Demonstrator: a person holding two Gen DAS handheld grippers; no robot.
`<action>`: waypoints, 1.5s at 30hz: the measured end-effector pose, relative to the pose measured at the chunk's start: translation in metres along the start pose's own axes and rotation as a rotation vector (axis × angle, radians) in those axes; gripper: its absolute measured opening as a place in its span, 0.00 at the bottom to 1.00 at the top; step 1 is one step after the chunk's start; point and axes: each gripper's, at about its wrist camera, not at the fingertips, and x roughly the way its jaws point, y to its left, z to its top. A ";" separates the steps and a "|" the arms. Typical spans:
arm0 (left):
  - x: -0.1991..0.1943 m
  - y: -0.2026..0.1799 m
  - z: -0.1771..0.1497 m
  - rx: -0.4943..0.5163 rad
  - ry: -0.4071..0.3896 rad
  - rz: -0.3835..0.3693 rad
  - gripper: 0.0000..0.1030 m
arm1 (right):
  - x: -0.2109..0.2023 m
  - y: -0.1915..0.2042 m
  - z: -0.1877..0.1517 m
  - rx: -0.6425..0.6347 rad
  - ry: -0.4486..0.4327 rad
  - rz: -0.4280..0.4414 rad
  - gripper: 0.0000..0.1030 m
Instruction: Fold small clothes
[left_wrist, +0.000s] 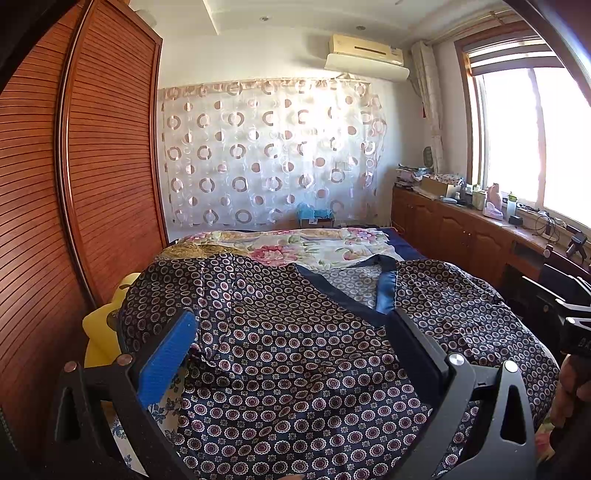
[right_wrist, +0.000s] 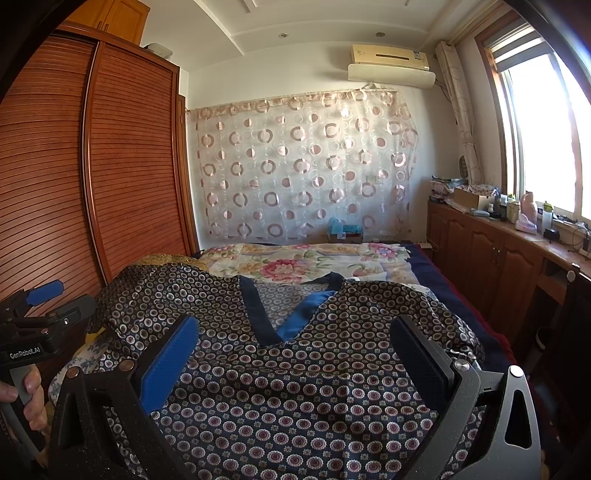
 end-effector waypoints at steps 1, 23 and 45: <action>0.000 0.000 0.000 0.000 -0.001 0.000 1.00 | 0.000 0.000 0.000 -0.001 0.000 0.000 1.00; -0.004 -0.005 0.007 0.009 -0.010 -0.002 1.00 | -0.001 0.000 0.000 -0.002 -0.001 -0.004 1.00; -0.005 -0.007 0.005 0.010 -0.012 0.000 1.00 | -0.002 0.001 0.001 -0.003 -0.004 -0.003 1.00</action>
